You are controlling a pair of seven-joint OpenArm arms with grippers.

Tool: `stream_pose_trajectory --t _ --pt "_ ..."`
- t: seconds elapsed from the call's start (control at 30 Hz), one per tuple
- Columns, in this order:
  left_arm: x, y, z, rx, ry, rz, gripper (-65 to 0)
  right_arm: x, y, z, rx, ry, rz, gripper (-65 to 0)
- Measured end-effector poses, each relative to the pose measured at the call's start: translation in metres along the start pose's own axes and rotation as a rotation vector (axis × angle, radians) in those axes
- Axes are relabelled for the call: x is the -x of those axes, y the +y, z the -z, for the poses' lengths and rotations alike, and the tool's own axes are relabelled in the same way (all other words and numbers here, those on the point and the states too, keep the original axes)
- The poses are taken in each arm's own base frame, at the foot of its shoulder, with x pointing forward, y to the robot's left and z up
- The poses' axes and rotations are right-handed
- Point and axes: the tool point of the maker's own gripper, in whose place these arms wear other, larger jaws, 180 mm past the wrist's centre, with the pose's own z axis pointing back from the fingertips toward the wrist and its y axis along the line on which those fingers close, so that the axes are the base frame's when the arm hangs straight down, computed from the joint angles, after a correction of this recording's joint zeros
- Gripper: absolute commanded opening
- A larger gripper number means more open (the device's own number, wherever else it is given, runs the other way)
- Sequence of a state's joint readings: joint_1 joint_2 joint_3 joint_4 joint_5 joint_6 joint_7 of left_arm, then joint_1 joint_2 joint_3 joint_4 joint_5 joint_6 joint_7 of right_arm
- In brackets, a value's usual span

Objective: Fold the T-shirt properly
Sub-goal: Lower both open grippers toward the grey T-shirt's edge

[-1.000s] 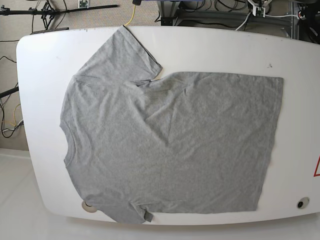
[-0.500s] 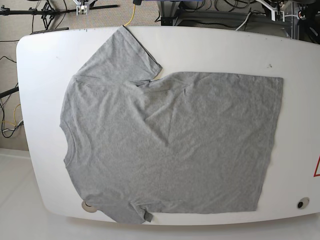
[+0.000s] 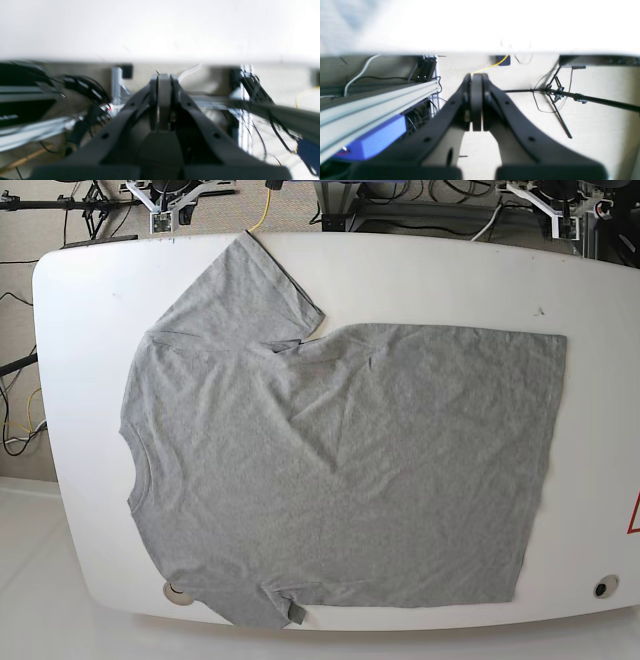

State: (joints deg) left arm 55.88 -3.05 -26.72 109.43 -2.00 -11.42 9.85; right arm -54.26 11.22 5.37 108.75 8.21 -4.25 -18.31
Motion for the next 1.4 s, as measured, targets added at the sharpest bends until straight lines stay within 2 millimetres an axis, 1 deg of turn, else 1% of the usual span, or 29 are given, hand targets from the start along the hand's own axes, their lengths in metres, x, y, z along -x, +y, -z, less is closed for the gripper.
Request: stream_pose_trajectory --t 0.1,0.17,0.3,0.43,0.53,0.6,0.7,0.77,0.87,0.93,1.0,1.03,1.1,1.27,1.3,1.37,1.4 --pt "-0.007 0.001 0.001 -0.004 -0.013 0.0 -65.0 -0.008 -0.001 -0.003 0.005 -0.018 0.004 -65.0" --pt "-0.01 0.009 0.002 -0.02 -0.005 -0.01 -65.0 -0.02 -0.004 -0.006 0.013 -0.046 0.004 -65.0" --pt "-0.028 0.026 0.003 -0.083 -0.053 -0.019 -65.0 -0.042 -0.01 -0.01 0.033 -0.112 0.001 -65.0" --pt "-0.044 0.035 0.005 -0.101 -0.096 -0.028 -64.7 -0.053 -0.012 -0.012 0.039 -0.141 -0.007 -65.0" --pt "-0.053 0.047 0.01 -0.125 -0.103 -0.041 -62.3 -0.063 -0.009 -0.008 0.02 -0.136 -0.023 -65.0" --pt "-0.063 0.058 0.011 -0.162 -0.13 -0.044 -60.1 -0.077 -0.009 -0.005 0.009 -0.169 -0.029 -65.0" --pt "-0.078 0.065 0.013 -0.17 -0.171 -0.046 -57.1 -0.096 -0.012 -0.001 0.014 -0.219 -0.031 -65.0" --pt "-0.083 0.064 0.014 -0.164 -0.184 -0.041 -53.2 -0.1 -0.012 0.0 0.01 -0.228 -0.023 -65.0" --pt "-0.089 0.058 0.013 -0.154 -0.186 -0.023 -49.9 -0.092 0.0 0.002 -0.071 -0.186 0.07 -65.0" --pt "-0.094 0.053 0.012 -0.141 -0.203 -0.02 -48.2 -0.086 0.005 0.003 -0.099 -0.165 0.074 -65.0" --pt "-0.098 0.048 0.012 -0.126 -0.213 -0.017 -46.7 -0.084 0.01 0.003 -0.127 -0.157 0.104 -65.0" --pt "-0.1 0.046 0.012 -0.122 -0.218 -0.016 -46.0 -0.087 0.012 0.003 -0.135 -0.163 0.109 -65.0" --pt "-0.101 0.042 0.012 -0.112 -0.219 -0.016 -41.6 -0.09 0.012 0.003 -0.138 -0.177 0.111 -65.0" --pt "-0.101 0.026 0.015 -0.073 -0.215 -0.05 -40.0 -0.092 0.011 0.002 -0.142 -0.18 0.141 -65.0" --pt "-0.101 0.021 0.015 -0.053 -0.215 -0.054 -39.8 -0.091 0.01 0.002 -0.141 -0.177 0.141 -64.4" --pt "-0.103 0.016 0.016 -0.036 -0.22 -0.067 -39.2 -0.09 0.008 0.002 -0.135 -0.172 0.141 -60.7" --pt "-0.103 0.016 0.017 -0.038 -0.223 -0.07 -38.8 -0.089 0.007 0.002 -0.132 -0.166 0.141 -55.2"
